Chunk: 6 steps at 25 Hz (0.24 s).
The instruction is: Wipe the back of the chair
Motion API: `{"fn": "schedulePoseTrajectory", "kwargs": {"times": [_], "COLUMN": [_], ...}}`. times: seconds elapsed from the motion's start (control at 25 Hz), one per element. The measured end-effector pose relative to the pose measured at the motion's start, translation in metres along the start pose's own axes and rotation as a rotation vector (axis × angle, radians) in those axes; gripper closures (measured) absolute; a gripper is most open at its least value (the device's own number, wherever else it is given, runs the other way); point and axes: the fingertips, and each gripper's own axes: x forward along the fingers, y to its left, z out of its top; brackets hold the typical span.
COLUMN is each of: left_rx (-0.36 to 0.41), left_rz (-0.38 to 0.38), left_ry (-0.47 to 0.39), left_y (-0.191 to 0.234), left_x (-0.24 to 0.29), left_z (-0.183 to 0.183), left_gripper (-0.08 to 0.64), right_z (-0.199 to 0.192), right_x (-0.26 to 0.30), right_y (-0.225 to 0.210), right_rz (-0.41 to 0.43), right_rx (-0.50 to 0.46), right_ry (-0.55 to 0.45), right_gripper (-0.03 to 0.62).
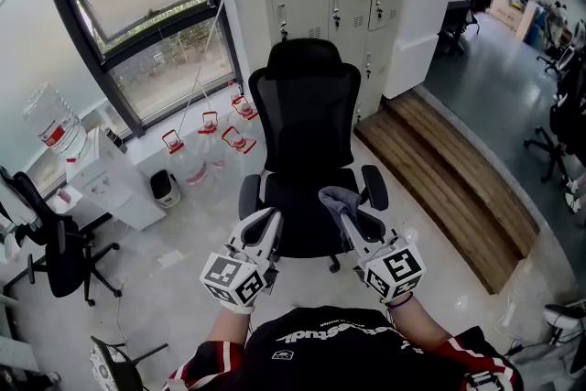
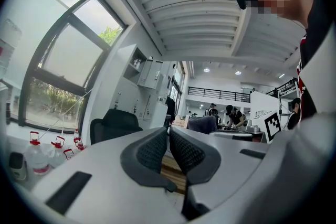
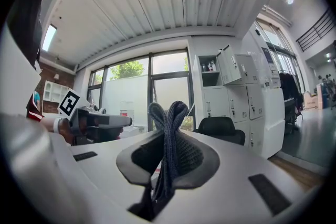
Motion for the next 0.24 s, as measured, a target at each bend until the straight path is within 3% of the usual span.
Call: {"fn": "schedulePoseTrajectory", "kwargs": {"times": [0.24], "left_rx": [0.002], "left_rz": [0.002], "left_ry": [0.000], "left_y": [0.0006], "left_x": [-0.0054], "left_z": [-0.0022], "left_gripper": [0.523], "right_z": [-0.0031], "right_x": [-0.0014], "right_y": [0.0062], "right_rz": [0.006], "right_rx": [-0.002], "right_ry": [0.000], "right_gripper": [0.528]}}
